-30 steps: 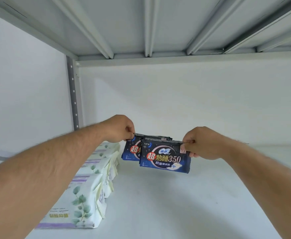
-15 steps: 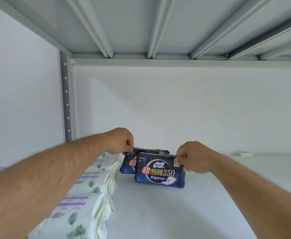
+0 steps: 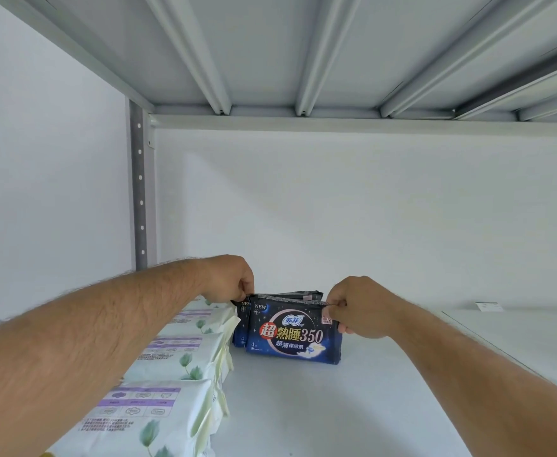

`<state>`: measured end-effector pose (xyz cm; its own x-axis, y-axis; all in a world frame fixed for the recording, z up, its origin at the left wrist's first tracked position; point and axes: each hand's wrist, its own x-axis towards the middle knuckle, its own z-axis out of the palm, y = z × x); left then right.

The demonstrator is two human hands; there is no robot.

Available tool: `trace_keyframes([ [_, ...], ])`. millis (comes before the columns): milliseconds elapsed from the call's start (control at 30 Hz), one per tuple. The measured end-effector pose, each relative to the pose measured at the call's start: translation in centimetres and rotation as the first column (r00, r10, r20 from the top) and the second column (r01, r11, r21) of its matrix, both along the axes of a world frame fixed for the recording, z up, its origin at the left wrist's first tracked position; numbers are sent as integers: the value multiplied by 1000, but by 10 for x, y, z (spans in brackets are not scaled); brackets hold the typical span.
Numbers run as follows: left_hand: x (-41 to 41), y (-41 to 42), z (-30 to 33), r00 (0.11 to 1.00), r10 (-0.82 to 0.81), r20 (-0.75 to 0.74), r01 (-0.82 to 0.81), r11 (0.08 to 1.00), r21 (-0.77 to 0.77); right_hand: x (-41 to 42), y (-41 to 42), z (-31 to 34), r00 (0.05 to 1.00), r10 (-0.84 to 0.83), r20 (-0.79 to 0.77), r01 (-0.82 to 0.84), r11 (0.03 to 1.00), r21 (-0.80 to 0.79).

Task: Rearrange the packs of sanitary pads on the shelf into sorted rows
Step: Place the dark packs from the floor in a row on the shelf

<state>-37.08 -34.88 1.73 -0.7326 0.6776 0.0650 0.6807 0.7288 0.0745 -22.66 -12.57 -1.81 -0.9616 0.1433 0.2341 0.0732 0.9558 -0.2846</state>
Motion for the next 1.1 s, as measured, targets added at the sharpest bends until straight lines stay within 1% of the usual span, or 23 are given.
trace_keyframes([
  [200,-1,-4,1,1000,3,21,-2,1000,-16,-9,-13,-2,999,30,-14,-30,999,-10],
  [433,-4,-6,0,997,-7,79,5,1000,27,-9,-17,-6,997,26,-74,-31,997,-70],
  [567,-1,-7,0,995,-16,103,10,998,59,-8,-13,-7,996,13,-83,-23,993,-112],
  [733,3,-7,0,994,-42,100,37,998,50,-9,-12,-8,997,-2,-77,-10,987,-157],
  [1100,7,-13,3,996,-28,85,22,997,67,-7,-10,-12,994,-18,-106,-12,961,-276],
])
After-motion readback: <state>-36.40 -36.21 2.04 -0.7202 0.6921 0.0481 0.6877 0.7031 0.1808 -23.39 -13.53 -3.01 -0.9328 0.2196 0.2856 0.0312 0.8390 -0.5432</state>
